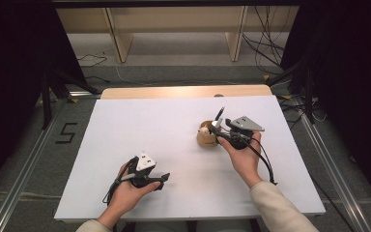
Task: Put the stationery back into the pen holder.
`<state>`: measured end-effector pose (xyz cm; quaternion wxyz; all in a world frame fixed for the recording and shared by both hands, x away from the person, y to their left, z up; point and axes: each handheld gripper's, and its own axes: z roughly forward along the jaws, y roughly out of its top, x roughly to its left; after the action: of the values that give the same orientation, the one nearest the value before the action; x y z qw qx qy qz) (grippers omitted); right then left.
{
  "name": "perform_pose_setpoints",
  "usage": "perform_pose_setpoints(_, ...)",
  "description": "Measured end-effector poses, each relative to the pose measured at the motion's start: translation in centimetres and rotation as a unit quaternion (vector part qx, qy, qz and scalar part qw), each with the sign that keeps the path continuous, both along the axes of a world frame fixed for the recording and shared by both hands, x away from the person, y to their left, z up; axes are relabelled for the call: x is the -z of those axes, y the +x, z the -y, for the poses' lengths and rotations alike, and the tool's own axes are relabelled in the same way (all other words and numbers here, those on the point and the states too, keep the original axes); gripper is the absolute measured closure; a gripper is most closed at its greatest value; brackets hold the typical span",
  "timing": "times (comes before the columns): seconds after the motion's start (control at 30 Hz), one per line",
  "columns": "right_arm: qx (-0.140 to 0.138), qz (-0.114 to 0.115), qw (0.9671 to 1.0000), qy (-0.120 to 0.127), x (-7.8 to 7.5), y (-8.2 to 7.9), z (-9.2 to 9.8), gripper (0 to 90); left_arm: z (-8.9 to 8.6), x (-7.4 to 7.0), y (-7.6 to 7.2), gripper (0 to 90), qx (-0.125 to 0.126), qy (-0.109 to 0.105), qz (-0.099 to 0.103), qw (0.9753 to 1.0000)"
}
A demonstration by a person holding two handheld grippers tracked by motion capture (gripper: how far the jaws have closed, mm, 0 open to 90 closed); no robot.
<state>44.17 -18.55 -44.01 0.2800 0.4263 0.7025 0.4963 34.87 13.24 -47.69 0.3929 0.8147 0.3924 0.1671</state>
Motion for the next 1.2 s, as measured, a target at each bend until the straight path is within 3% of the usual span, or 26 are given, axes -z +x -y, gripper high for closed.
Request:
perform_pose_setpoints(0.5,-0.006,-0.008,0.9999,-0.004,-0.2,-0.8,0.5,30.8,-0.2,-0.1,0.0,33.7,-0.001,0.001,0.000,1.0000)
perform_pose_setpoints(1.2,-0.027,-0.027,0.9993,-0.006,-0.2,-2.6,1.8,30.7,-0.2,-0.1,-0.1,33.7,-0.004,-0.001,0.002,1.0000)
